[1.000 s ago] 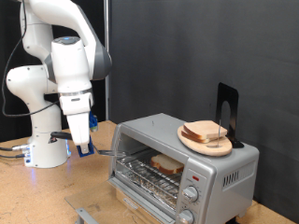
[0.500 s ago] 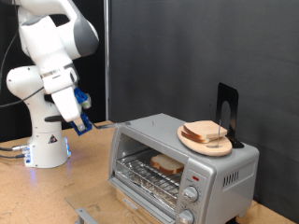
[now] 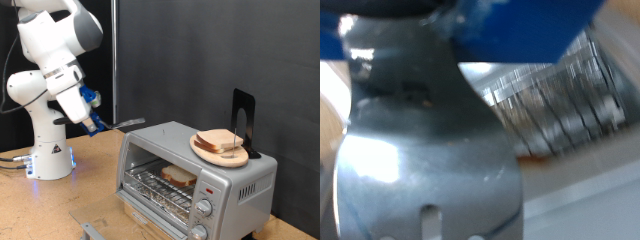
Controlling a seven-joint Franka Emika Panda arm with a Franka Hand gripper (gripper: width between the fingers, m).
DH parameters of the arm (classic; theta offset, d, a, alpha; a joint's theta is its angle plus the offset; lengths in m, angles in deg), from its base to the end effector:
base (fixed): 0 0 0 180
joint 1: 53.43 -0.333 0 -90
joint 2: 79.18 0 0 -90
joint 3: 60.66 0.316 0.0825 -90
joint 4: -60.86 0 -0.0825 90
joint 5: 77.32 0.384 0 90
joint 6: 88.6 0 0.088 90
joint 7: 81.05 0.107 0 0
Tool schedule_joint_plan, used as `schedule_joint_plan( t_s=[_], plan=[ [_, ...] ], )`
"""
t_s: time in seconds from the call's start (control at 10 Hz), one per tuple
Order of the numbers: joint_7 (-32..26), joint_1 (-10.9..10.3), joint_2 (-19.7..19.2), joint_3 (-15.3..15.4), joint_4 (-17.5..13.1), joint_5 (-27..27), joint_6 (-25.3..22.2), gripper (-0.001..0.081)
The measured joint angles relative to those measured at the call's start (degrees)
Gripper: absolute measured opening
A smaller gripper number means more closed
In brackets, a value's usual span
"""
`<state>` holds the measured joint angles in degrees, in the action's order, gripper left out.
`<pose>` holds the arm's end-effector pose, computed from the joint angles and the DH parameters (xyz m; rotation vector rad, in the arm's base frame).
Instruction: Make a piece of toast with the oven
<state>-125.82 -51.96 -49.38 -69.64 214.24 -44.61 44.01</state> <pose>0.3815 -0.0582 0.4137 -2.6735 -0.3360 -0.4927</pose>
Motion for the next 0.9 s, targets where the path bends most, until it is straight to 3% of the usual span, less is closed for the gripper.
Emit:
schedule_joint_plan(
  t_s=[0.2,0.4,0.9],
  plan=[
    [4.5,-3.1,1.2,2.3,0.1,5.4,0.1,0.04],
    [10.3,-4.7,1.6,6.9,0.2,6.4,1.4,0.04],
    [18.3,-9.4,1.1,19.1,1.7,10.0,12.7,0.04]
  ],
)
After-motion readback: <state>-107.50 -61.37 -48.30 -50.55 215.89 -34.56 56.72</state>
